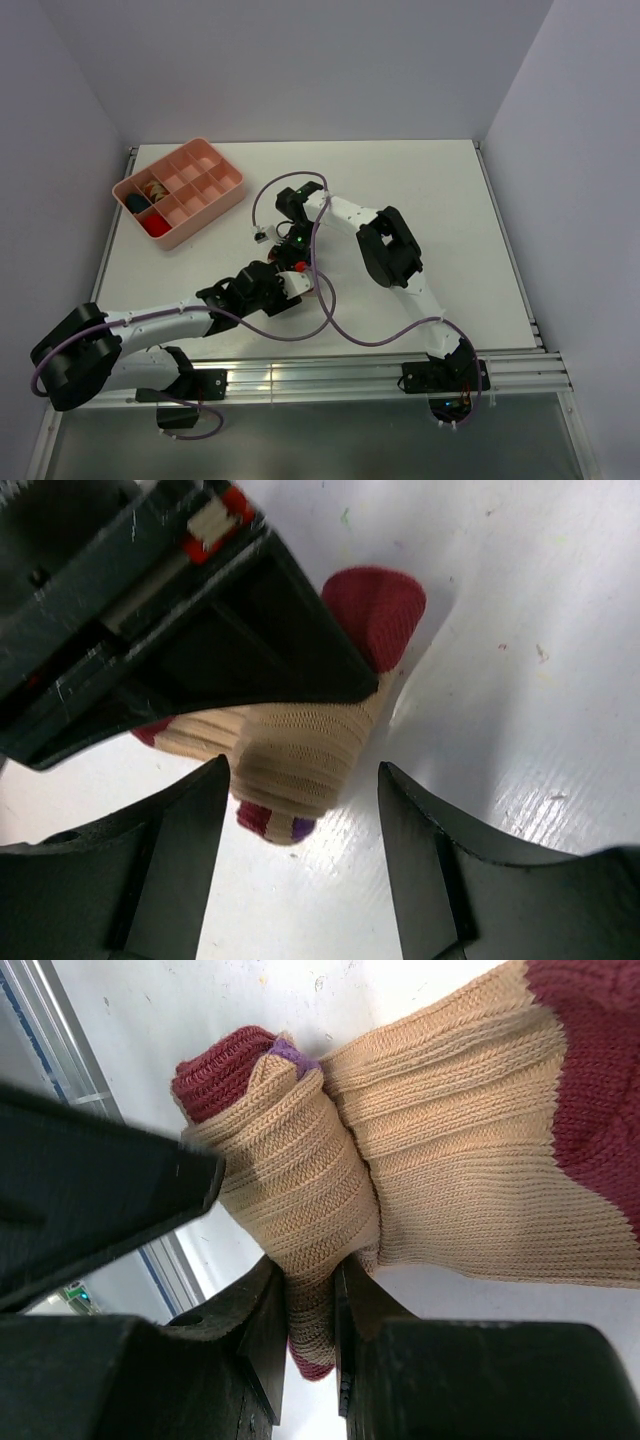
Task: Roll the socks
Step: Roll the sock at the center of the board.
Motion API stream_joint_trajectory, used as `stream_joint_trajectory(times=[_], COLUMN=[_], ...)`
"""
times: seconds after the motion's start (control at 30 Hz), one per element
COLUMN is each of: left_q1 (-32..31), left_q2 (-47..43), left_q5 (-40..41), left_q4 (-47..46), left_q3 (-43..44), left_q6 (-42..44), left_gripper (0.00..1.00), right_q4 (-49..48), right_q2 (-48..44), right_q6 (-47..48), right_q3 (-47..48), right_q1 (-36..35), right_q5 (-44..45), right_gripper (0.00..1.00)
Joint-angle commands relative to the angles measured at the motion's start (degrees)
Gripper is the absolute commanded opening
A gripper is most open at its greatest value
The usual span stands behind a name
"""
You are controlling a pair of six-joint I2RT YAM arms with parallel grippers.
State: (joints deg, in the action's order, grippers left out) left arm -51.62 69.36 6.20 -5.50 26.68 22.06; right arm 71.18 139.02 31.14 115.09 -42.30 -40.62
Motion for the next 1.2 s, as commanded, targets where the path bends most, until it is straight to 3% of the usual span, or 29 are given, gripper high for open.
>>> stream_joint_trajectory(times=[0.0,0.4,0.6,0.73,0.9,0.93,1.07,1.17], left_q1=[-1.4,-2.6,-2.7,-2.6,-2.6,-2.6,-2.6,-2.6], left_q2=[0.9,8.2,10.9,12.1,14.3,14.7,17.4,18.8], left_q5=[1.7,3.2,2.9,1.9,1.3,1.3,-0.1,-1.4], left_q4=[-4.4,-1.0,0.0,2.1,4.6,4.8,7.4,8.1], left_q3=[0.5,2.8,4.7,5.9,7.9,8.2,10.7,12.4], left_q6=[3.3,5.6,5.1,3.9,0.8,0.1,-2.1,-4.6], left_gripper=[0.66,0.62,0.52,0.34,0.12,0.03,0.01,0.01], right_q4=[-1.4,-1.6,-2.1,-3.1,-6.7,-7.4,-12.7,-18.9], right_q2=[3.7,3.7,2.8,1.3,-3.5,-4.5,-11.0,-17.5], right_q6=[1.4,1.0,0.9,1.0,0.5,-0.1,-4.2,-10.2], right_q3=[-2.9,-2.6,-3.4,-4.6,-7.1,-7.9,-11.9,-16.1], right_q1=[-0.1,-0.1,-0.2,-0.1,1.1,1.6,5.5,7.8], right_q5=[8.1,7.7,7.7,6.9,2.8,2.2,-0.6,-0.9], right_gripper=[0.00,0.00,0.00,0.04,0.25,0.29,0.46,0.51])
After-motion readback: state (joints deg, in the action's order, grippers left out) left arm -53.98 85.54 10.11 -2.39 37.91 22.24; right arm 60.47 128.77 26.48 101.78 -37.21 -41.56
